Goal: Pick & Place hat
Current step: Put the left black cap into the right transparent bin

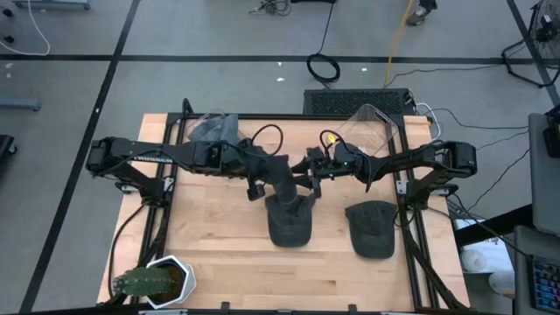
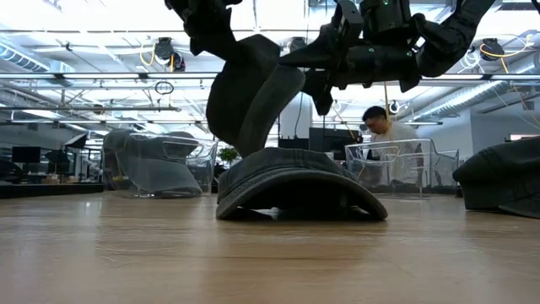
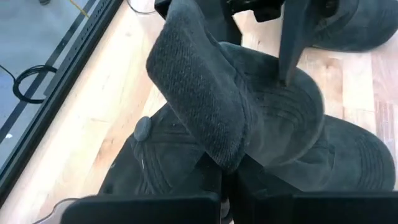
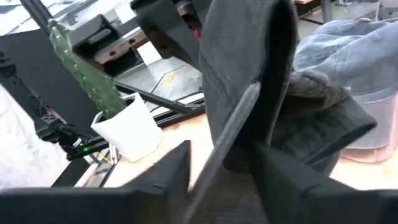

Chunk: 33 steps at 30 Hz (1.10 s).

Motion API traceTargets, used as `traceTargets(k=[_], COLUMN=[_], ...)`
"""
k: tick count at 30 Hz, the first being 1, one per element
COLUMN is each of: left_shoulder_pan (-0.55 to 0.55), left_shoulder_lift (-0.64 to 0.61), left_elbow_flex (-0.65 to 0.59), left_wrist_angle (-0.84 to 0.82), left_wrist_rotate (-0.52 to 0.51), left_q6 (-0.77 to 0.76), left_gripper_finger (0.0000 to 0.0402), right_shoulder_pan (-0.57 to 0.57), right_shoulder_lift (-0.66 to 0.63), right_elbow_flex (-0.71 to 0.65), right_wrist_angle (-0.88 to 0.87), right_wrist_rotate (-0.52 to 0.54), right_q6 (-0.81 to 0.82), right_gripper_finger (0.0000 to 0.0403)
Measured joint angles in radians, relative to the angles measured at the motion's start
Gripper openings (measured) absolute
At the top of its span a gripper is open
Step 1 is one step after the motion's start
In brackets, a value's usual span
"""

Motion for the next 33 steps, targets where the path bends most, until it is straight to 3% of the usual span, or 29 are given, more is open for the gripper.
traceTargets(k=[4,6,13,20,24,27,30,33], left_shoulder_pan=[0.0,0.0,-0.001,-0.015,-0.017,-0.018,-0.018,-0.018], left_shoulder_lift=[0.0,0.0,-0.045,-0.206,-0.276,-0.314,-0.347,-0.377], left_elbow_flex=[0.0,0.0,-0.001,-0.006,-0.007,-0.024,-0.065,-0.129], left_wrist_angle=[0.013,0.016,0.035,0.039,0.03,0.031,0.04,0.083], left_wrist_rotate=[0.002,0.004,0.041,0.043,0.043,0.042,0.041,0.041], left_q6=[0.001,0.001,-0.007,0.023,0.074,0.099,0.123,0.127], left_gripper_finger=[0.0004,0.0008,0.0041,0.0055,0.0057,0.0057,0.0057,0.0058], right_shoulder_pan=[0.0,-0.001,-0.017,-0.041,-0.041,-0.02,0.001,-0.001], right_shoulder_lift=[0.0,0.0,-0.05,-0.266,-0.421,-0.537,-0.632,-0.722], right_elbow_flex=[0.0,0.0,0.0,-0.001,-0.001,-0.015,-0.095,-0.203], right_wrist_angle=[-0.001,0.007,-0.025,-0.215,-0.403,-0.553,-0.563,-0.515], right_wrist_rotate=[-0.046,-0.07,-0.074,-0.013,0.133,0.36,0.617,0.796], right_q6=[-0.049,-0.075,-0.111,-0.196,-0.275,-0.346,-0.377,-0.378], right_gripper_finger=[0.004,0.0013,0.0004,0.0002,0.0002,0.0001,0.0001,0.0001])
